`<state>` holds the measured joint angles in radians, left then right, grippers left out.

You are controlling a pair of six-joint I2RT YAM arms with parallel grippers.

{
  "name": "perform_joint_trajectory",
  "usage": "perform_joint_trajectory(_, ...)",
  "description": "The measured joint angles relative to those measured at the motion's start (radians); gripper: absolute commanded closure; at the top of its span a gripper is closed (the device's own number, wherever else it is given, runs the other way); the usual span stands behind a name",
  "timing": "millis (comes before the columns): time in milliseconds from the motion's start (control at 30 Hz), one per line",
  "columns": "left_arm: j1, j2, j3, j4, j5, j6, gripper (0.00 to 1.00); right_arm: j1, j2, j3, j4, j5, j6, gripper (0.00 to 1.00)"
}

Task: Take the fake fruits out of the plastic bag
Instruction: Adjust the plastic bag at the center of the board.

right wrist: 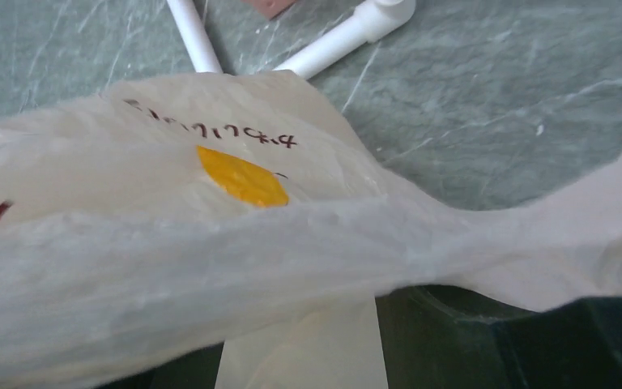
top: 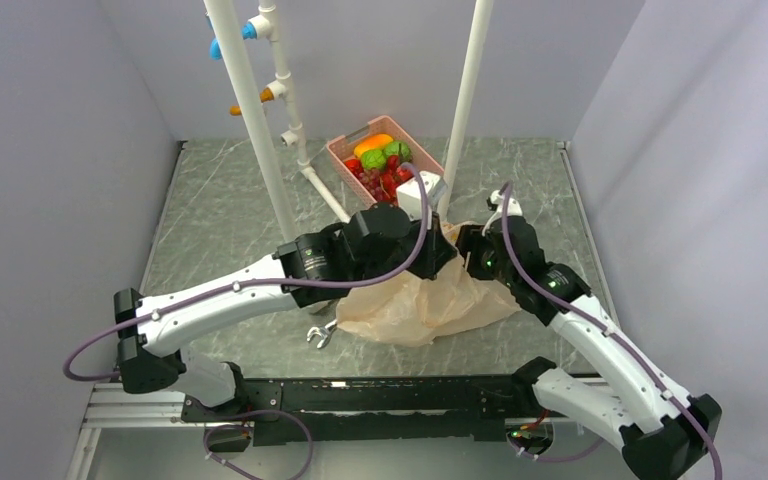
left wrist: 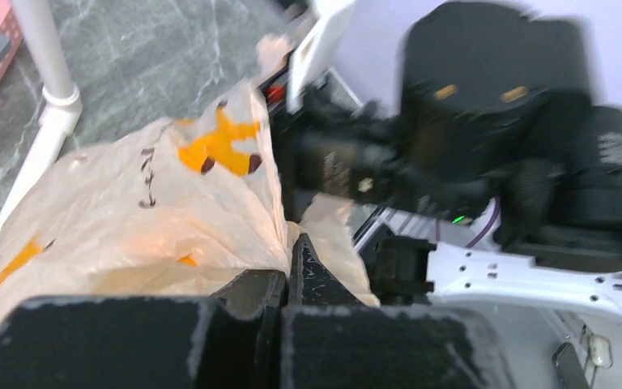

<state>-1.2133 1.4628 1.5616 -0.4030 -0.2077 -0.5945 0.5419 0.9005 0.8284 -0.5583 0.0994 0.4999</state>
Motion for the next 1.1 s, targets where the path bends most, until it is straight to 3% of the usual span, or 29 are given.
perform_joint_trajectory(100, 0.005, -0.056, -0.097, 0.03, 0.001, -0.003, 1.0, -0.005, -0.049, 0.016, -0.028, 0.024, -0.01, 0.35)
perform_joint_trajectory(300, 0.015, -0.253, -0.511, 0.085, -0.001, -0.108, 1.0, -0.007, -0.161, -0.047, -0.014, -0.038, -0.021, 0.28)
perform_joint_trajectory(433, 0.014, -0.316, -0.716, 0.088, 0.001, -0.2, 1.0, -0.006, -0.123, -0.133, -0.01, -0.146, -0.016, 0.11)
perform_joint_trajectory(533, 0.006, -0.373, -0.824, 0.092, 0.001, -0.264, 1.0, -0.006, -0.095, -0.193, 0.003, -0.204, -0.006, 0.1)
perform_joint_trajectory(600, -0.008, -0.399, -0.858, 0.098, -0.002, -0.294, 1.0, -0.005, -0.109, -0.224, 0.016, -0.235, 0.002, 0.14)
perform_joint_trajectory(633, -0.018, -0.403, -0.864, 0.099, -0.005, -0.307, 1.0, 0.0, -0.121, -0.238, 0.033, -0.249, 0.007, 0.23)
perform_joint_trajectory(700, -0.044, -0.397, -0.864, 0.103, -0.018, -0.321, 1.0, 0.017, -0.141, -0.261, 0.076, -0.268, 0.016, 0.3)
perform_joint_trajectory(800, -0.089, -0.365, -0.856, 0.084, -0.051, -0.336, 1.0, 0.069, -0.128, -0.286, 0.14, -0.271, 0.03, 0.32)
perform_joint_trajectory(1000, -0.168, -0.257, -0.828, 0.006, -0.124, -0.371, 1.0, 0.317, -0.106, -0.433, 0.284, -0.192, 0.118, 0.58)
perform_joint_trajectory(1100, -0.181, -0.243, -0.83, -0.011, -0.146, -0.396, 1.0, 0.388, -0.127, -0.541, 0.36, -0.149, 0.188, 0.61)
